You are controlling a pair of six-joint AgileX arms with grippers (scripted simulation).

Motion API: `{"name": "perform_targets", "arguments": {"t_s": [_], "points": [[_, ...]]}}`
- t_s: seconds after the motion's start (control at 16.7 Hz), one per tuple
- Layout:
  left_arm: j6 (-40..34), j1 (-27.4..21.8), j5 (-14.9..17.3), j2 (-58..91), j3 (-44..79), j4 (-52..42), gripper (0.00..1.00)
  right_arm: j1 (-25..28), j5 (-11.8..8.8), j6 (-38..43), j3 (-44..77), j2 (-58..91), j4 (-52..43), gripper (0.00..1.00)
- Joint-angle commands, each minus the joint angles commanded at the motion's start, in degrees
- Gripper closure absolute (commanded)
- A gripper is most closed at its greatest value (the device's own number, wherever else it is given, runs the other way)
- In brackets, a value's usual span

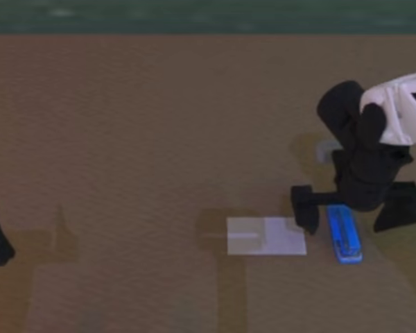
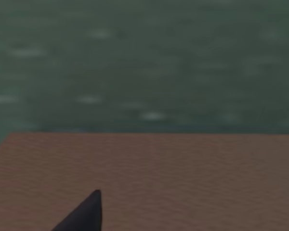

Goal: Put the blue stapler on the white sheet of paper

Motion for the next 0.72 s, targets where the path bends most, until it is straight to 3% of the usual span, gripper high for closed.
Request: {"name": "perform_targets", "arguments": {"t_s": [0.12, 0.72], "points": [[0.0, 0.0, 0.0, 0.0, 0.0, 0.0, 0.0, 0.0, 0.0, 0.0, 0.0, 0.0, 0.0, 0.0], [0.0, 0.0, 0.0, 0.0, 0.0, 0.0, 0.0, 0.0, 0.0, 0.0, 0.0, 0.0, 0.0, 0.75]]}}
